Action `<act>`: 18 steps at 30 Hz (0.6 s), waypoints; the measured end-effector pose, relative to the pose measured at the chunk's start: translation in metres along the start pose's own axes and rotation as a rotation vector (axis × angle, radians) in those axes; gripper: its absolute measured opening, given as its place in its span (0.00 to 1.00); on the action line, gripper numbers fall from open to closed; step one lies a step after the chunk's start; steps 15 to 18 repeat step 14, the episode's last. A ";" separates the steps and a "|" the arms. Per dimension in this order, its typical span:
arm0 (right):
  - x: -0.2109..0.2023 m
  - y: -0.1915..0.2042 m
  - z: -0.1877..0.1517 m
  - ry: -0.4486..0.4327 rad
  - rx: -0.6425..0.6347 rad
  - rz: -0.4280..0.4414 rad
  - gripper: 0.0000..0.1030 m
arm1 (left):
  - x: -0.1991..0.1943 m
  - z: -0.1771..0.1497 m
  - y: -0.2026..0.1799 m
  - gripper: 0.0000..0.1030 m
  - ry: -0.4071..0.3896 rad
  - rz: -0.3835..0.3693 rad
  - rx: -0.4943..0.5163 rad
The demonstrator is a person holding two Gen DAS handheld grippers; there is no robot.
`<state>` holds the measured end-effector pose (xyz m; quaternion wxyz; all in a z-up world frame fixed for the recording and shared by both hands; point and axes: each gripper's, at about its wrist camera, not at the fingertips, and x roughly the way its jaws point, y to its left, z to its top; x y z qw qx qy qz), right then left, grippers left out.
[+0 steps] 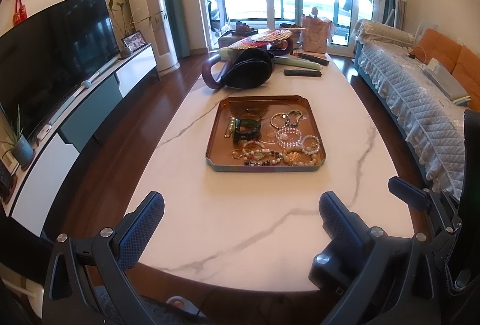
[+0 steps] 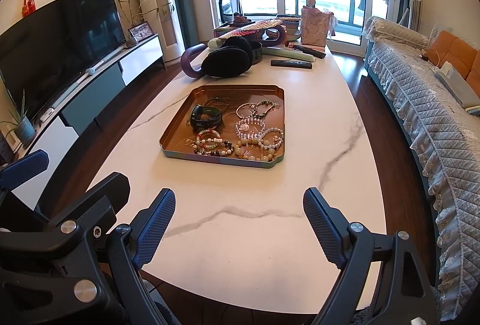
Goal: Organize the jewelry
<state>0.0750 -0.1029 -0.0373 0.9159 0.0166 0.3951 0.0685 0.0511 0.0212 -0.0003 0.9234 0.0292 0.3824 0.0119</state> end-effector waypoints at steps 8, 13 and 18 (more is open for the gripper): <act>0.001 0.001 0.000 0.007 0.001 -0.002 0.83 | 0.001 -0.001 -0.001 1.00 0.005 0.002 0.002; 0.001 0.001 0.000 0.007 0.001 -0.001 0.83 | 0.002 -0.001 -0.001 1.00 0.004 0.002 -0.002; 0.002 0.001 -0.001 0.007 0.000 -0.001 0.83 | 0.001 -0.001 -0.001 1.00 0.004 0.005 -0.002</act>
